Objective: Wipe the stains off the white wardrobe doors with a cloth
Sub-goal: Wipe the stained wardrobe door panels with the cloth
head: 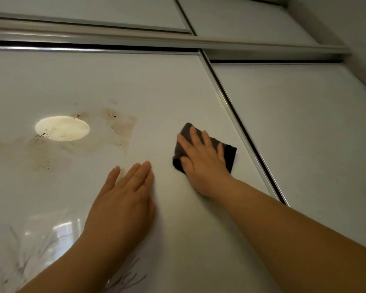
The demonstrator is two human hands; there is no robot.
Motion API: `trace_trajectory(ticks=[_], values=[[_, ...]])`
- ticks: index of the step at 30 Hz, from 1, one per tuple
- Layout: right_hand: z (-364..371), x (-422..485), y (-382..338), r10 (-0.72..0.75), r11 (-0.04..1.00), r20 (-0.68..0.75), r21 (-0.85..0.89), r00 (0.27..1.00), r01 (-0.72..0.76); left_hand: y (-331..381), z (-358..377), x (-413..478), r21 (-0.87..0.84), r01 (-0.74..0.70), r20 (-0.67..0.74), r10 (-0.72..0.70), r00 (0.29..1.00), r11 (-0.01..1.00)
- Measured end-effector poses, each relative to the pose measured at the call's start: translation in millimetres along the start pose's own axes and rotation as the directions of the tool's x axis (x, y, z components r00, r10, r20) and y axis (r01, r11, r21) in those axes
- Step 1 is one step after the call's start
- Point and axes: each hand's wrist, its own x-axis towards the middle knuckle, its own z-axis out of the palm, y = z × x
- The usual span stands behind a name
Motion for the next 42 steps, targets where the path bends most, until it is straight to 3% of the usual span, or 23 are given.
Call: trace_trajectory(ticks=[6,8,10,14,17,22,24,26,30,32,36,38,42], values=[[17,-75,5,-0.349,0.937,0.012,0.014,0.937,0.348,0,-2,-1,-0.005,-0.006,0.002,0.006,1.000,1.000],[12,-82,35,-0.293,0.956,0.008,0.027,0.956,0.292,0,-2,-1,-0.023,-0.007,-0.003,0.007,1.000,1.000],[2,-67,53,-0.137,0.990,-0.010,0.041,0.991,0.137,0,-1,-1,-0.065,-0.001,-0.013,0.000,1.000,0.998],[-8,-6,32,0.019,0.997,-0.015,0.072,1.000,-0.018,1,1,-1,-0.088,0.002,-0.020,-0.004,1.000,0.996],[-1,-1,1,-0.050,0.995,-0.039,0.079,0.998,0.053,-1,3,-1,-0.082,-0.003,-0.030,0.001,1.000,0.997],[15,-71,20,-0.370,0.929,-0.002,0.030,0.929,0.370,-2,3,0,-0.070,-0.006,-0.018,0.004,1.000,0.998],[8,-73,50,-0.316,0.949,-0.006,-0.014,0.949,0.316,-3,2,0,-0.086,-0.011,-0.028,0.009,1.000,0.996],[-4,-53,65,-0.143,0.989,0.008,-0.027,0.990,0.143,-4,1,0,-0.101,-0.019,-0.043,0.014,0.999,0.995],[-14,6,44,0.060,0.997,0.005,0.040,0.998,-0.061,-6,0,0,-0.118,-0.034,-0.048,0.028,0.998,0.992],[-10,12,19,0.022,0.998,-0.002,0.054,1.000,-0.022,-7,2,0,-0.118,-0.038,-0.050,0.032,0.998,0.992],[4,-33,2,-0.270,0.963,0.040,0.037,0.962,0.269,-8,1,1,-0.112,-0.026,-0.036,0.022,0.999,0.993],[0,-46,18,-0.335,0.942,0.072,0.043,0.940,0.332,-10,-4,4,-0.101,-0.026,-0.043,0.022,0.999,0.995],[-13,-10,37,-0.143,0.990,0.045,0.014,0.989,0.143,-25,-10,6,-0.088,-0.028,-0.047,0.024,0.999,0.996]])
